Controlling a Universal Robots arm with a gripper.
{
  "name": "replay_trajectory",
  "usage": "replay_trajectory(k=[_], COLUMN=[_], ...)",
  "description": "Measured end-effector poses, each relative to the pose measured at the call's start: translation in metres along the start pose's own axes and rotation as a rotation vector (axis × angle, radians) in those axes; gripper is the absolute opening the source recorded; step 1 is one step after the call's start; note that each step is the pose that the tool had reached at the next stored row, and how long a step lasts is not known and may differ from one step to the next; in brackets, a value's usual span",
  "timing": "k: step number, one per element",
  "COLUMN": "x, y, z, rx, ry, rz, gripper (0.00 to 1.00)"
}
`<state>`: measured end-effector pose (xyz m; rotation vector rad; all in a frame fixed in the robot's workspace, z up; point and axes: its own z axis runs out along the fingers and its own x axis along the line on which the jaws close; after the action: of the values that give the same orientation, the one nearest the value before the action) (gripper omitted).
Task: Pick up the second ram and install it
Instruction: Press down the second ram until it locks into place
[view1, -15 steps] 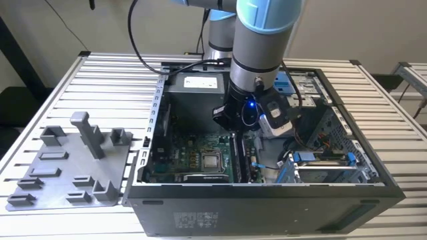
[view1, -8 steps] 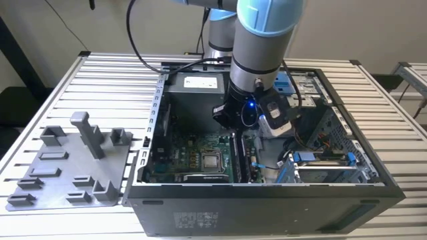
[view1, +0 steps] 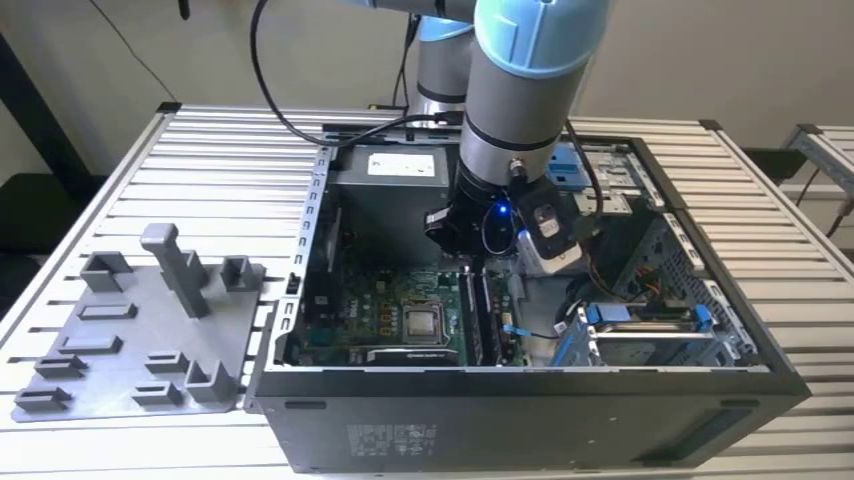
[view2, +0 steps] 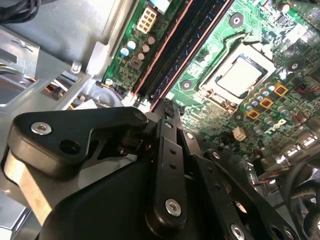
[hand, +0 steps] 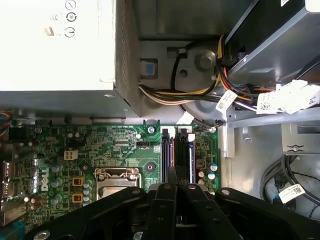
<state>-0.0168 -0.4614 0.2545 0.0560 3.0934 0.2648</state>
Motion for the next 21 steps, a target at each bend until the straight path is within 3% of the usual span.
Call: replay_trajectory(k=[2,4,7,11,12,15,21], x=[0.0,0.0001,0.0004,0.0005,0.0005,0.0005,0.0006], y=[-0.0001,-0.0001,-0.0001,-0.0001,-0.0001,-0.0001,-0.0001], z=[0.0001,0.0001,0.0001,0.0001,0.0001,0.0001,0.0002], rx=[0.0049,0.0256,0.0766,0.1488,0.1618,0.1645,0.1658], ry=[0.0006,-0.0001,-0.0061,-0.0083,-0.0083,-0.0062,0.0034], rz=[-0.005,-0.006,-0.008,-0.014,-0.018,-0.042,-0.151], gripper=[0.11,0.11,0.11,0.11,0.11,0.11,0.11])
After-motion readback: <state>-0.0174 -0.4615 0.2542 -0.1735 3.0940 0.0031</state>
